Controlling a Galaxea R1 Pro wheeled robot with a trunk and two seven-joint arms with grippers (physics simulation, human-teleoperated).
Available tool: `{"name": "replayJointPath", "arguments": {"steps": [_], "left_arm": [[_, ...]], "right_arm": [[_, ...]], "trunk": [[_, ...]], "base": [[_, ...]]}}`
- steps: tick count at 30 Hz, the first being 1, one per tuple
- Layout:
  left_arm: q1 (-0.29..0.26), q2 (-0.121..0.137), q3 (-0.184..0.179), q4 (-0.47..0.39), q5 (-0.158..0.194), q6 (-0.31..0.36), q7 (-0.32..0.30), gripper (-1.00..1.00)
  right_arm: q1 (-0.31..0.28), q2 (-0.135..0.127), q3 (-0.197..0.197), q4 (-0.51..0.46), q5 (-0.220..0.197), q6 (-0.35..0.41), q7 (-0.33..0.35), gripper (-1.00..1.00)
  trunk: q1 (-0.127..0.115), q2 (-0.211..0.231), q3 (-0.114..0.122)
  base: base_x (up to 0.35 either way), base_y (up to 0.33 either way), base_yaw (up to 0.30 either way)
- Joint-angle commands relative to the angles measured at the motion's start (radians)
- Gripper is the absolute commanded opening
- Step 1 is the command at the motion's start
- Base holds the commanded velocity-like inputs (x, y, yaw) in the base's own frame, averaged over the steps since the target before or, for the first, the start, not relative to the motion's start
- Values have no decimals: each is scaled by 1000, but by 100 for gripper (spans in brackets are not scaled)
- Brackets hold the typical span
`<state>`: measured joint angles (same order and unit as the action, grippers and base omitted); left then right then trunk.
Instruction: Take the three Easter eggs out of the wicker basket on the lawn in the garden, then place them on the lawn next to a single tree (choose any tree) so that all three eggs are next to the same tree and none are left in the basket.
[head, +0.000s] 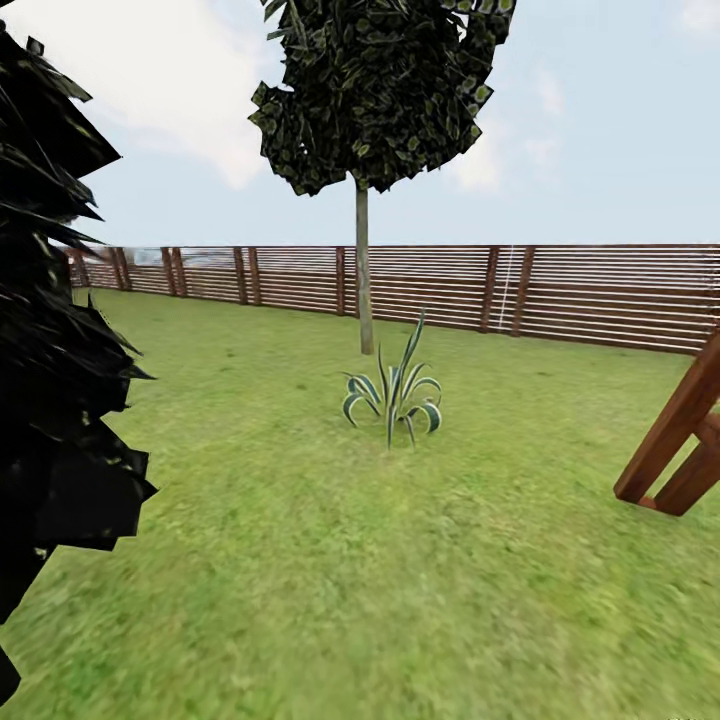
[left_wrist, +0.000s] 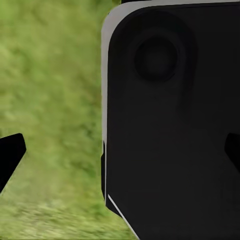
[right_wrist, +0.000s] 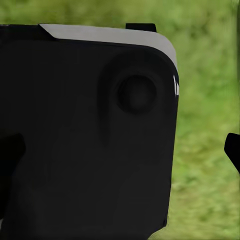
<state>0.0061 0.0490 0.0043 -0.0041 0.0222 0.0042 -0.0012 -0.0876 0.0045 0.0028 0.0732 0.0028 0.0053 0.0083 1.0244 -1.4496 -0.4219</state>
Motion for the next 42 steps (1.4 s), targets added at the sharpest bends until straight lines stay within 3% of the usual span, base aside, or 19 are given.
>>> {"name": "replayJointPath", "arguments": {"steps": [1,14,42], "left_arm": [[0,0,0,0,2,0,0,100],[0,0,0,0,2,0,1,100],[0,0,2,0,2,0,1,100]], "right_arm": [[-1,0,0,2,0,0,1,100],[-1,0,0,2,0,0,1,100],[-1,0,0,2,0,1,1,100]], "trunk": [[1,0,-1],[1,0,-1],[1,0,-1]], "base": [[335,0,-290],[335,0,-238],[335,0,-7]]}}
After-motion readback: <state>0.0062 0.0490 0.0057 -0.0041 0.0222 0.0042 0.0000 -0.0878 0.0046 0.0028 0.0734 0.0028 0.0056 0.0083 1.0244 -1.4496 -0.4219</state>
